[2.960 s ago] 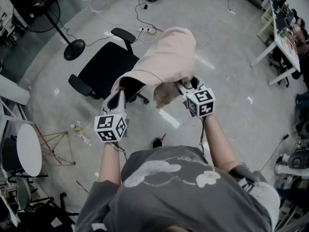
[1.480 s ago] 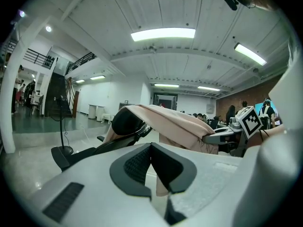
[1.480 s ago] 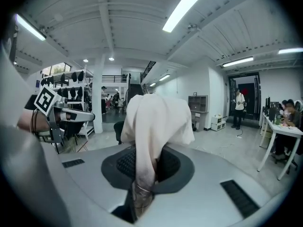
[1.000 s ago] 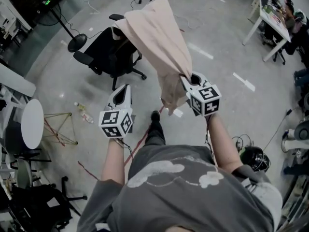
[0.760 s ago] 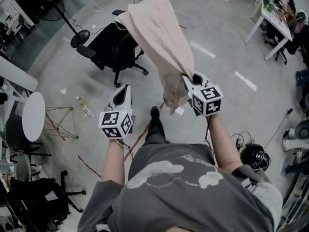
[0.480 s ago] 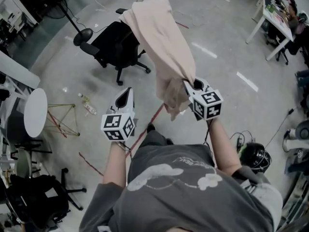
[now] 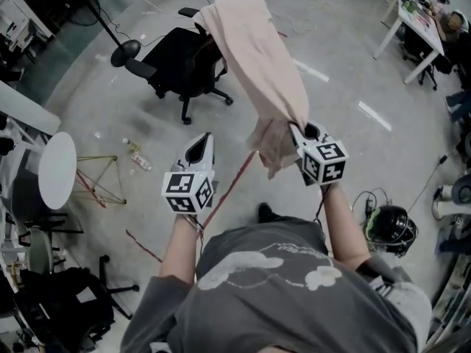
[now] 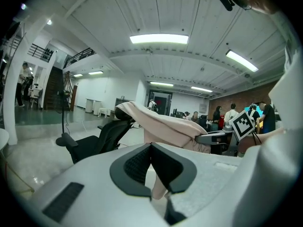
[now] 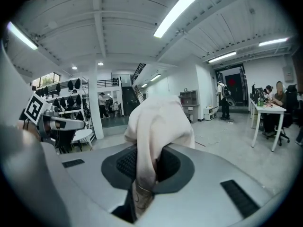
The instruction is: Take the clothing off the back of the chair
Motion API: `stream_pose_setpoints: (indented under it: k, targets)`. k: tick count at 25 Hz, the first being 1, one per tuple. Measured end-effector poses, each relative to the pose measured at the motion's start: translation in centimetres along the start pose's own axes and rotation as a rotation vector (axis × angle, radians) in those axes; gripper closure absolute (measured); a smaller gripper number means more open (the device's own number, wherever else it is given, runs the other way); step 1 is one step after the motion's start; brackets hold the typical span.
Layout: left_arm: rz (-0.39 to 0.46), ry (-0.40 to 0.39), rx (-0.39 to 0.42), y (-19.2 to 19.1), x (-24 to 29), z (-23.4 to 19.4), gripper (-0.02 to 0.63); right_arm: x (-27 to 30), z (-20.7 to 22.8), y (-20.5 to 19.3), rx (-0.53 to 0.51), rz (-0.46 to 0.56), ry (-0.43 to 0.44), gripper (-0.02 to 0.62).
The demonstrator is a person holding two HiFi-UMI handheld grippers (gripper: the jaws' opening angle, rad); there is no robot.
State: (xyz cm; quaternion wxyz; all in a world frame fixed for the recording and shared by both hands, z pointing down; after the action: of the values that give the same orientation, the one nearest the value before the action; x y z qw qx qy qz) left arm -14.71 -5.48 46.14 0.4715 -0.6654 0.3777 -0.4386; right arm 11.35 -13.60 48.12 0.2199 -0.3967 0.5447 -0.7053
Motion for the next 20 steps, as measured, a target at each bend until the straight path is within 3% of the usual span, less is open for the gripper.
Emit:
stream_pose_setpoints:
  k: [9, 20]
  targets:
    - [-0.029, -0.097, 0.026, -0.3, -3.4, -1.6, 0.606, -3.2, -5.1, -1.2, 0.032, -0.007, -0.068, 0.558]
    - [-0.018, -0.189, 0.036, -0.6, -6.8, -0.6, 0.606, -7.8, -9.4, -1.7, 0.053, 0.020, -0.141, 0.560]
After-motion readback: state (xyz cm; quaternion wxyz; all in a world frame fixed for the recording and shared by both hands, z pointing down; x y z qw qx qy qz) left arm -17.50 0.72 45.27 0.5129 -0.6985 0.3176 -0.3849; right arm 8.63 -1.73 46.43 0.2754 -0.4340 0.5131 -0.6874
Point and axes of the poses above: the fingertips, and each gripper's own axes: x forward along the fingers, z to its right, y out of its top, the point moved 5 cm from there along -x, backward along the fingers
